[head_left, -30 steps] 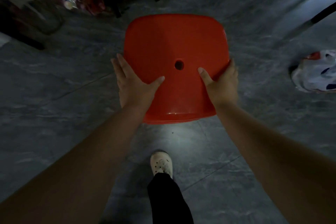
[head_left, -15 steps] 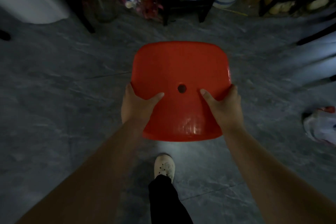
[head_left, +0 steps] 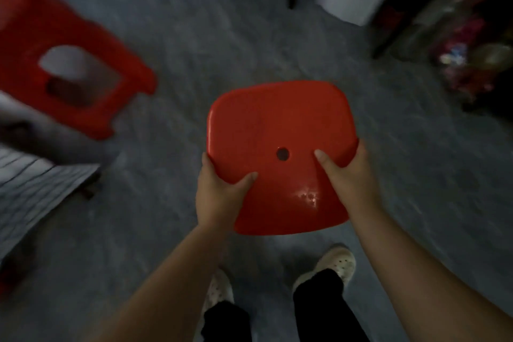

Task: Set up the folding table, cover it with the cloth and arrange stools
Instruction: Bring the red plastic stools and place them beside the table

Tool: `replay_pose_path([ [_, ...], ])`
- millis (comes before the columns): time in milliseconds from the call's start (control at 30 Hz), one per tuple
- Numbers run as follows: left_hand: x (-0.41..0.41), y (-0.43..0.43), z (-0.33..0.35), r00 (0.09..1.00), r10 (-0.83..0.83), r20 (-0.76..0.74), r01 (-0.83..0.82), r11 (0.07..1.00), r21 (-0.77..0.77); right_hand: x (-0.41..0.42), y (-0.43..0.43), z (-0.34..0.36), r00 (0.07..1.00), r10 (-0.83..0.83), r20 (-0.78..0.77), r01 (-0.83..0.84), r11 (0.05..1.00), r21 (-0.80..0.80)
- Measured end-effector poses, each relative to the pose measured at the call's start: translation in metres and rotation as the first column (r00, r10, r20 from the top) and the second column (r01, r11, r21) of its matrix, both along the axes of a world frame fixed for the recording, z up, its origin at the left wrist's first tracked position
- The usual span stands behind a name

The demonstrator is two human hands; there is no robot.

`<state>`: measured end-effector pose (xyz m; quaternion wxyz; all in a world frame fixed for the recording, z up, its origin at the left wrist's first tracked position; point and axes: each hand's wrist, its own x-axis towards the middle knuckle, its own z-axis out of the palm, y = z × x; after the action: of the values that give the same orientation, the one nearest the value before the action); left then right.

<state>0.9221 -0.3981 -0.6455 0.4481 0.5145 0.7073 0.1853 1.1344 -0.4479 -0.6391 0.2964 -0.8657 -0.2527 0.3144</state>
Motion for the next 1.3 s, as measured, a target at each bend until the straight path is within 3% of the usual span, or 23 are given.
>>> replay_pose_path([
  [167, -0.169, -0.018, 0.004, 0.962, 0.269, -0.045, -0.268, 0.963, 0.028, -0.161, 0.037, 0.002, 0.959, 0.282, -0.024, -0.282, 0.959, -0.013],
  [300, -0.284, -0.052, 0.001, 0.883, 0.46, -0.094, -0.462, 0.887, -0.004, -0.279, 0.041, 0.003, 0.874, 0.481, -0.064, -0.483, 0.876, -0.009],
  [600, -0.469, -0.137, -0.012, 0.647, 0.75, -0.14, -0.757, 0.654, 0.003, -0.468, 0.021, -0.014, 0.567, 0.807, -0.161, -0.822, 0.567, -0.051],
  [767, -0.539, -0.169, -0.025, 0.566, 0.813, -0.14, -0.82, 0.573, 0.013, -0.545, 0.01, -0.031, 0.425, 0.893, -0.147, -0.905, 0.421, -0.061],
  [900, -0.574, -0.192, -0.039, 0.559, 0.811, -0.171, -0.826, 0.562, -0.038, -0.585, -0.007, -0.044, 0.337, 0.935, -0.115, -0.941, 0.328, -0.085],
  [1133, -0.608, -0.208, -0.054, 0.599, 0.772, -0.214, -0.791, 0.612, -0.008, -0.619, -0.017, -0.044, 0.257, 0.965, -0.054, -0.962, 0.25, -0.113],
  [1300, -0.612, -0.209, -0.057, 0.601, 0.769, -0.217, -0.793, 0.608, -0.039, -0.622, -0.017, -0.042, 0.272, 0.958, -0.086, -0.958, 0.262, -0.115],
])
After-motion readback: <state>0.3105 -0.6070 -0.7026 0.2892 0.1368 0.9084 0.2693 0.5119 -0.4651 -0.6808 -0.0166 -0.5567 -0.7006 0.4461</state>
